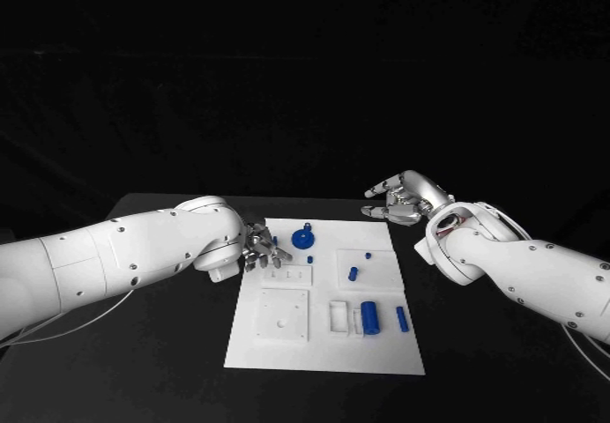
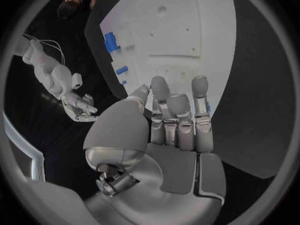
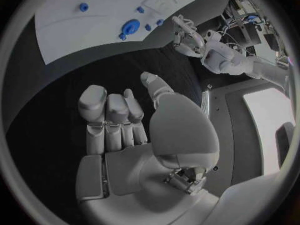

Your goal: Assemble the parts on the task board

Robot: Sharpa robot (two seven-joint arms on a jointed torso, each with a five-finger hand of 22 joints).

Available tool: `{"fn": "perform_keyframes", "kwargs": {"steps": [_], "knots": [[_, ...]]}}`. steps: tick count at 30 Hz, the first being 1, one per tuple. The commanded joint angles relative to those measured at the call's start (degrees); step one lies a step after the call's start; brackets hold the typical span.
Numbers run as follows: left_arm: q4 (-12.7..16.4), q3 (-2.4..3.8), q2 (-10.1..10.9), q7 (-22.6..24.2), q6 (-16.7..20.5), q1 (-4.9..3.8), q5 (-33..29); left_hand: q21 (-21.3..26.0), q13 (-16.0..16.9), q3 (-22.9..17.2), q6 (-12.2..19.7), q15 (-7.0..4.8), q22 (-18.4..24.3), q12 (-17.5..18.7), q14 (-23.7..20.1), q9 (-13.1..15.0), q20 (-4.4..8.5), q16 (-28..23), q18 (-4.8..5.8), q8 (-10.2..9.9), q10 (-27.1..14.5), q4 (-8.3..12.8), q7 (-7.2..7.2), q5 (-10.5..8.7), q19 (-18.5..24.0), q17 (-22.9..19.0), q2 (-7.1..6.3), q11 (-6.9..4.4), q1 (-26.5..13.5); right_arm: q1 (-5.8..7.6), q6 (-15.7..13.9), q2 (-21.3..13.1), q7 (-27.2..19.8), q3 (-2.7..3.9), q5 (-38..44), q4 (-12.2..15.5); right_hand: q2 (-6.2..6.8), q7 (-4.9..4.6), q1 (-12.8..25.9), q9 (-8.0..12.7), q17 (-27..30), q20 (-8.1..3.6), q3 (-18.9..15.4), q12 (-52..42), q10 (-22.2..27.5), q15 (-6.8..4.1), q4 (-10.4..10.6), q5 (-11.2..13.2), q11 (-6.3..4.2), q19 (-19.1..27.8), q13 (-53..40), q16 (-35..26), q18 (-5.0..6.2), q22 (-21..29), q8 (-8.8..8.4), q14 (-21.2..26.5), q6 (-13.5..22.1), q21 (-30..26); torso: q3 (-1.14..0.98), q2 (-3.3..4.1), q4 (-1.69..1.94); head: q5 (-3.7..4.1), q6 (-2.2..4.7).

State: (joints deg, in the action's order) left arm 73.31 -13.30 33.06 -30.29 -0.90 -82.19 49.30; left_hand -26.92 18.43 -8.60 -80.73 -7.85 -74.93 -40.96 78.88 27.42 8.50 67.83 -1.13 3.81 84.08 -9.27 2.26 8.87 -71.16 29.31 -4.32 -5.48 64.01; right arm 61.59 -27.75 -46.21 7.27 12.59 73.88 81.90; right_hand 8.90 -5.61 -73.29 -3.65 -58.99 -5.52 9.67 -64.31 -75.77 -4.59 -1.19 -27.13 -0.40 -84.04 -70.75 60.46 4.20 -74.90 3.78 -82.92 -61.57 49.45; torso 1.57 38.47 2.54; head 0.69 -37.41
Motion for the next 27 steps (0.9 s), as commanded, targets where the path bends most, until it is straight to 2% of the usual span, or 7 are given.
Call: {"fn": "perform_keyframes", "kwargs": {"steps": [1, 6, 10, 14, 19, 25, 27], "knots": [[0.34, 0.29, 0.77, 0.04, 0.83, -0.8, -2.93, 0.93, -0.38, -0.42, 0.59, -0.07, -0.8, 1.34, -0.51, -0.33, 0.15, -1.17, 1.13, 0.06, 2.63, -1.4, -0.3, -1.21, -0.27, -0.34, -1.37, 0.57, 0.32, -0.12, 0.49, 0.11, -0.34, 0.03, 0.04, -0.14, -0.12, 0.05, 0.46, 0.09, -0.01, 0.02, 0.23, 0.17, 0.17, 0.14, -0.12, -0.31, -0.13, -2.91, -0.01, -0.27, 0.93, -6.17, -0.25, 0.01, -0.19, -0.19, 0.0, 0.03, -0.09, -0.42, 0.4], [-0.52, 1.04, 2.44, 0.17, 0.99, -2.08, -5.13, 3.01, -1.87, -0.47, 6.36, 0.52, -0.13, 5.35, -1.71, -2.82, -0.21, -3.88, 1.13, -0.06, 2.3, -1.68, -1.98, -1.83, 0.28, -1.28, -2.05, 1.4, 1.51, -0.22, 0.51, 0.21, -0.35, 0.03, 0.02, -0.42, -0.12, 0.05, 0.46, 0.09, -0.01, 0.02, 0.23, 0.17, 0.17, 0.14, -0.12, -0.31, -0.13, -2.91, -0.01, -0.27, 0.93, -6.17, -0.25, 0.01, -0.19, -0.19, 0.03, 0.11, -0.04, -0.99, 1.18], [-1.8, 1.46, 3.84, 0.99, 2.28, -3.07, -6.45, 7.1, -4.2, 0.37, 9.23, 1.69, 1.99, 11.96, -3.24, -6.23, -1.29, -8.8, 1.06, -0.01, 1.22, -0.35, -3.17, -2.05, 0.97, -3.09, -1.47, 2.42, 2.82, -0.26, 0.52, 0.29, -0.4, 0.03, -0.05, -0.65, -0.11, 0.02, 0.52, 0.1, -0.01, 0.03, 0.15, 0.22, 0.2, 0.15, -0.11, -0.31, -0.12, -2.91, 0.02, -0.28, 0.95, -6.15, -0.26, 0.01, -0.05, -0.27, -0.04, 0.14, -0.06, -2.02, 2.09], [-3.24, 1.76, 5.42, 1.97, 3.97, -4.18, -7.09, 13.06, -7.36, 1.52, 10.72, 3.1, 6.49, 20.44, -4.23, -11.51, -2.66, -16.33, 0.96, -0.05, 0.61, 1.77, -4.16, -2.03, 1.27, -5.88, -0.38, 3.42, 5.45, -0.28, 0.5, 0.29, -0.45, 0.03, -0.15, -0.94, -0.11, 0.02, 0.52, 0.1, -0.01, 0.03, 0.15, 0.22, 0.2, 0.15, -0.11, -0.31, -0.12, -2.91, 0.02, -0.28, 0.95, -6.15, -0.26, 0.01, -0.05, -0.27, 0.01, 0.12, 0.0, -3.26, 3.36], [-4.83, 1.89, 7.19, 2.75, 5.92, -5.36, -7.36, 18.62, -10.91, 2.77, 11.17, 4.14, 11.31, 29.13, -3.23, -16.85, -3.67, -23.85, 0.68, 0.07, 1.25, 4.55, -4.84, -1.89, -0.03, -7.81, 0.09, 4.09, 9.38, -0.29, 0.49, 0.27, -0.48, 0.03, -0.23, -1.17, -0.11, 0.02, 0.52, 0.1, -0.01, 0.03, 0.15, 0.22, 0.2, 0.15, -0.11, -0.31, -0.12, -2.91, 0.02, -0.28, 0.95, -6.15, -0.26, 0.01, -0.05, -0.27, -0.01, 0.07, 0.11, -4.5, 4.19], [-6.75, 1.89, 7.89, 3.77, 7.57, -6.07, -7.21, 21.27, -13.54, 3.23, 12.14, 4.79, 13.65, 34.83, -2.71, -19.0, -4.2, -27.89, 0.47, -0.09, 0.22, 5.61, -5.72, -2.26, -0.79, -8.38, -0.49, 5.09, 11.32, -0.3, 0.52, 0.36, -0.5, 0.03, -0.26, -1.43, -0.11, 0.02, 0.52, 0.1, -0.01, 0.03, 0.15, 0.22, 0.2, 0.15, -0.11, -0.31, -0.12, -2.91, 0.02, -0.28, 0.95, -6.15, -0.26, 0.01, -0.05, -0.27, 0.07, -0.02, 0.12, -5.4, 4.5], [-7.34, 1.7, 7.51, 3.83, 7.31, -6.16, -6.5, 21.73, -14.16, 3.06, 12.17, 4.85, 14.0, 36.22, -2.39, -19.69, -4.31, -28.47, 0.33, -0.02, 0.17, 6.0, -5.84, -2.24, -1.13, -8.2, -0.55, 5.26, 12.14, -0.3, 0.51, 0.41, -0.51, 0.03, -0.26, -1.49, -0.2, -0.01, 0.47, 0.1, 0.01, 0.05, 0.14, 0.23, 0.2, 0.17, -0.11, -0.25, -0.1, -2.91, 0.02, -0.31, 0.96, -6.15, -0.26, 0.02, 0.06, -0.26, 0.0, 0.03, 0.02, -5.66, 4.57]]}}
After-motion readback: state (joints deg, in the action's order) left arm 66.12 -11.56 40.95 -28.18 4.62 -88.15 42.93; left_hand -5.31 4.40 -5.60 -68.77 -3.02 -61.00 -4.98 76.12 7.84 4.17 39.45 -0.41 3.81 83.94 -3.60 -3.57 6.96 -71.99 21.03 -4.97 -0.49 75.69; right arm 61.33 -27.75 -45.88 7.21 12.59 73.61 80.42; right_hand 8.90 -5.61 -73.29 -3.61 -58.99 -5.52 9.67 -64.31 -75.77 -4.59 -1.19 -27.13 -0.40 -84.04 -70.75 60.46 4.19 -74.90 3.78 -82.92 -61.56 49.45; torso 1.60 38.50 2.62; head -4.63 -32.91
